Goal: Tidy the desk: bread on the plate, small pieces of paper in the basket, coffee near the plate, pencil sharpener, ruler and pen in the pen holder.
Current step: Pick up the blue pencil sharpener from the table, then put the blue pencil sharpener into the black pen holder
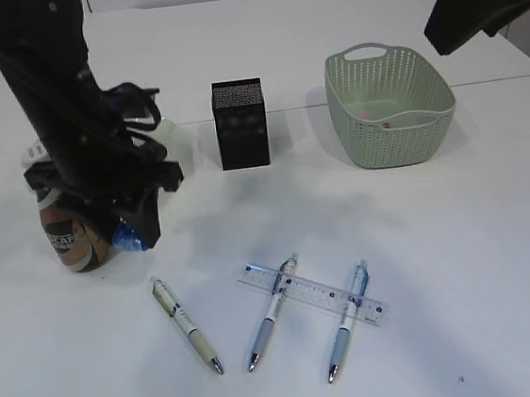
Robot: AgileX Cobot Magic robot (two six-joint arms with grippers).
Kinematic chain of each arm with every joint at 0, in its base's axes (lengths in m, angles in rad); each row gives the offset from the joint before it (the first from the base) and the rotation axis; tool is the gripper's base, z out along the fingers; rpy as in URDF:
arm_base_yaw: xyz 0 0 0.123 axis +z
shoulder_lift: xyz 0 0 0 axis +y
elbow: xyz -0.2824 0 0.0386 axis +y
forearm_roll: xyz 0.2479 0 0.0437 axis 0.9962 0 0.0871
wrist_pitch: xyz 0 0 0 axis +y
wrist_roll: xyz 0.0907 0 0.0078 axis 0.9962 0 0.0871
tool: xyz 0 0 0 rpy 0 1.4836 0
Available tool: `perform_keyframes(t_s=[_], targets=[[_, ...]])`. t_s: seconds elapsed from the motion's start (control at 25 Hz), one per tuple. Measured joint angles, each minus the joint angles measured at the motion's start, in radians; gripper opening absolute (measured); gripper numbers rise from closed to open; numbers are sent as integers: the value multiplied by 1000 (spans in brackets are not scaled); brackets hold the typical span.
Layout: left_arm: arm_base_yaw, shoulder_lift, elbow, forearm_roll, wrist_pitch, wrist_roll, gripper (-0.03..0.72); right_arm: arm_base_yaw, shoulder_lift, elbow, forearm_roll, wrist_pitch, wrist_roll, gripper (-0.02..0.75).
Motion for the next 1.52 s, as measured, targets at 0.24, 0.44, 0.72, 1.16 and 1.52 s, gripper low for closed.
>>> perform_keyframes(t_s=[0.24,0.44,0.72,1.16,1.52], targets=[[0,0,-158,6,9,0,301,0,0,0,0,0,0,410],[0,0,-191,36,-92,6,301,0,0,0,2,0,0,410],[0,0,-191,47,-391,27,301,0,0,0,2,0,0,410],[0,104,-191,47,-804,74,301,0,0,0,2,0,-11,410],[0,231,-191,78,-1079,91,301,0,0,0,0,0,-18,410]])
